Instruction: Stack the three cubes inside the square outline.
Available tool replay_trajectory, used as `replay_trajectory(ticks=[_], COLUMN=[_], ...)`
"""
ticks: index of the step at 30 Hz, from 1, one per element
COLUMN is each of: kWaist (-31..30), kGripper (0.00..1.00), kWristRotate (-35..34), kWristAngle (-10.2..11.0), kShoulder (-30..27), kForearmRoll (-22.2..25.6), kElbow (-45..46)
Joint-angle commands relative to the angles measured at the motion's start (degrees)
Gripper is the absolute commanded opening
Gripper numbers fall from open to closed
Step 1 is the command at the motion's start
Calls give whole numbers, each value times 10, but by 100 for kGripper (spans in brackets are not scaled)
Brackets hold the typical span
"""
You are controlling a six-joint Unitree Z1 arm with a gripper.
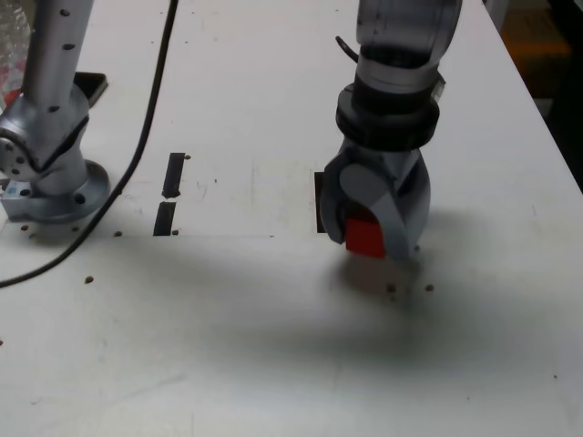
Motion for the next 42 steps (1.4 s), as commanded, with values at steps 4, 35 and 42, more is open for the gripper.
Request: replay_trajectory(ticks=[4, 35, 42], kWaist=[25, 122, 123], kGripper=[28, 32, 43], kWristRotate=[15, 85, 85], kWristAngle=[-8, -11, -4], kShoulder=[2, 8, 8], kForearmRoll=[-2, -51, -52], kElbow=[9, 71, 72])
